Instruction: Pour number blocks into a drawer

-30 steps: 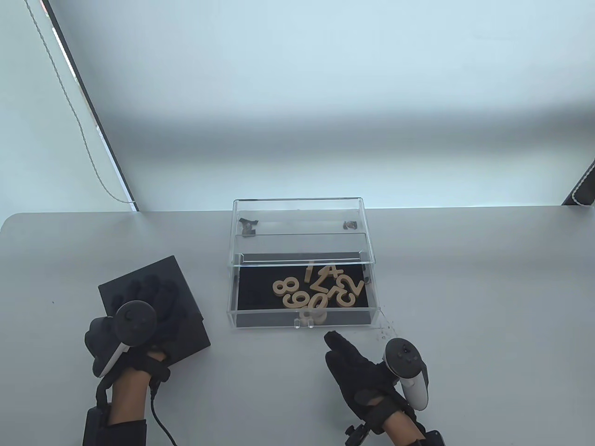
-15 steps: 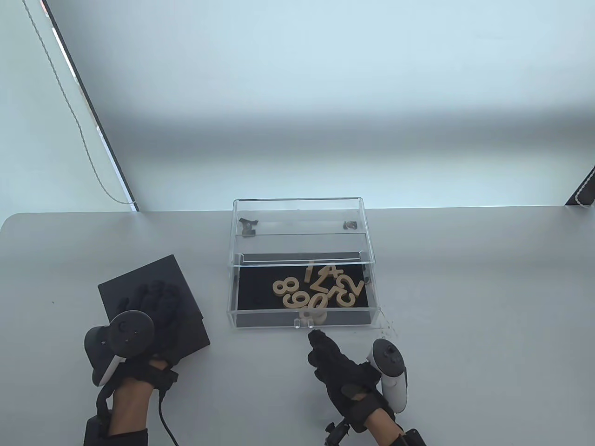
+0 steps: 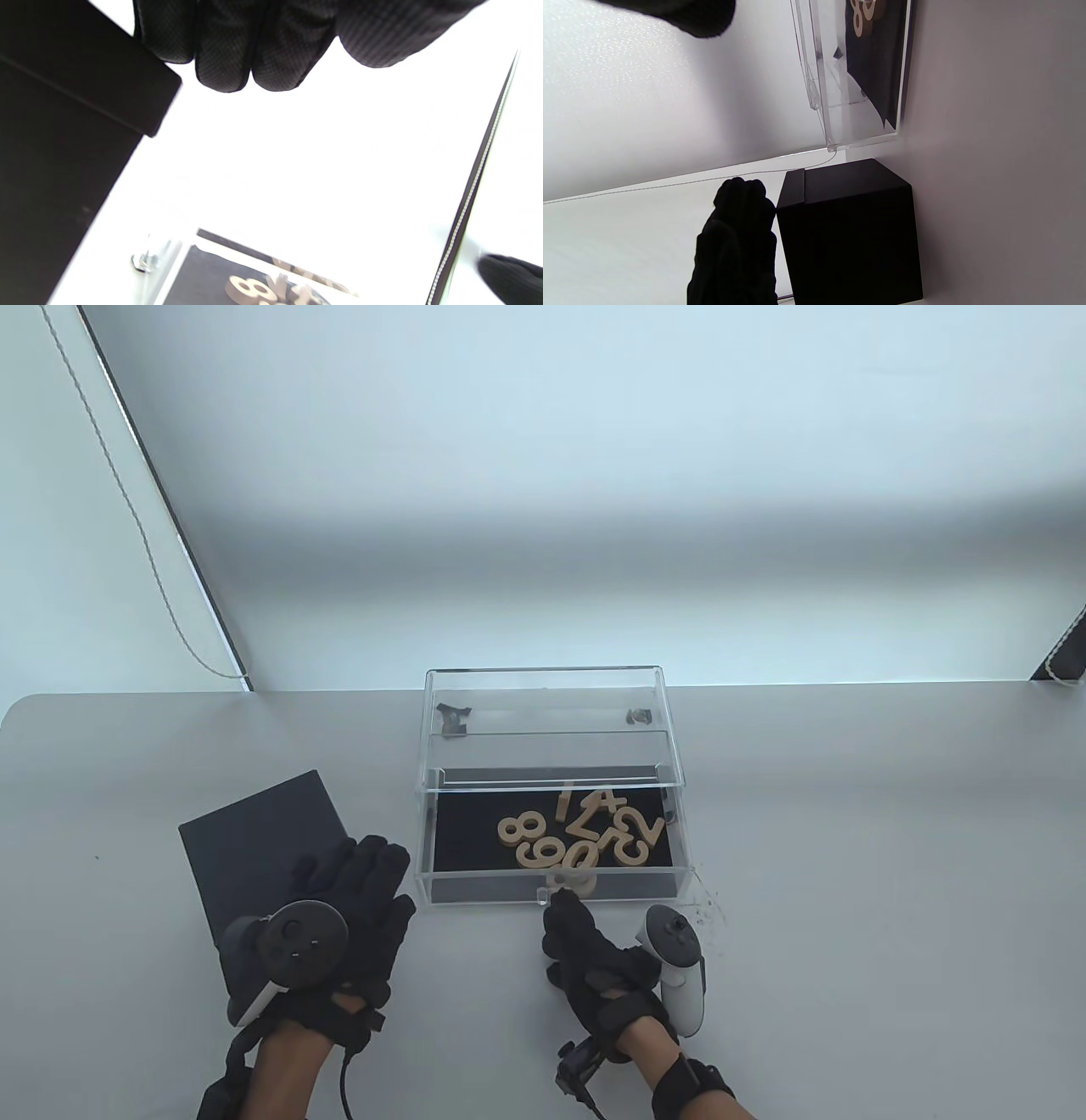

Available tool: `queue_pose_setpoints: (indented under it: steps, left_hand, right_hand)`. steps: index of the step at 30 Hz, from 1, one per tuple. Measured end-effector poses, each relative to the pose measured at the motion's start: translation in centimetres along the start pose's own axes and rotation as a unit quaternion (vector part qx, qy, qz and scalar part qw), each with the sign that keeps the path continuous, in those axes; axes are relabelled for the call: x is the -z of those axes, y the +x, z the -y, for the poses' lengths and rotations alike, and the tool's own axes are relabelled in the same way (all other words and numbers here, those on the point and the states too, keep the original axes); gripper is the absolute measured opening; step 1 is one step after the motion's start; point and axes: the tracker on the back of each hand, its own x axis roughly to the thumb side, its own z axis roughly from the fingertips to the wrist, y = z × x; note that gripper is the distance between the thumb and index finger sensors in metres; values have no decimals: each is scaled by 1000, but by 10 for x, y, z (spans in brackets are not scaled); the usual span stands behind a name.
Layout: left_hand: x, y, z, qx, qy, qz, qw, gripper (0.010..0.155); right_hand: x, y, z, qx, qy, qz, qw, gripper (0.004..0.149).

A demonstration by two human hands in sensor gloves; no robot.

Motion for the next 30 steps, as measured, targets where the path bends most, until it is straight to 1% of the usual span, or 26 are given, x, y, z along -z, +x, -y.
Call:
queue_pose_setpoints:
  steps: [2, 5, 7, 9, 13, 16, 21, 25, 30]
  left_hand:
    - [0, 4, 8, -11, -10, 5, 1000, 64]
    - [0, 11, 19, -16, -21, 30, 999, 64]
    - [0, 15, 25, -46, -29, 36, 998, 64]
    - [0, 16, 29, -63, -32, 39, 997, 64]
    - [-1, 20, 32, -45, -39, 54, 997, 64]
    - [-1, 23, 36, -55, -48, 64, 995, 63]
    - [-1, 24, 46, -69, -80, 56, 993, 64]
    - [0, 21, 53, -61, -115, 39, 991, 64]
    - [0, 18, 56, -66, -139, 21, 988, 64]
  right_hand:
    - [5, -2, -1, 18, 1, -4, 1000, 88]
    - [10, -5, -4, 18, 1, 3, 1000, 89]
    - [12, -6, -6, 12, -3, 13, 1000, 89]
    - [11, -7, -7, 5, -5, 20, 1000, 89]
    - [12, -9, -9, 10, -10, 30, 999, 89]
    - [12, -9, -10, 13, -14, 35, 999, 89]
    - [19, -9, -8, 12, -28, 43, 999, 88]
    - [35, -5, -4, -4, -39, 38, 999, 88]
    - [58, 1, 3, -24, -45, 36, 998, 88]
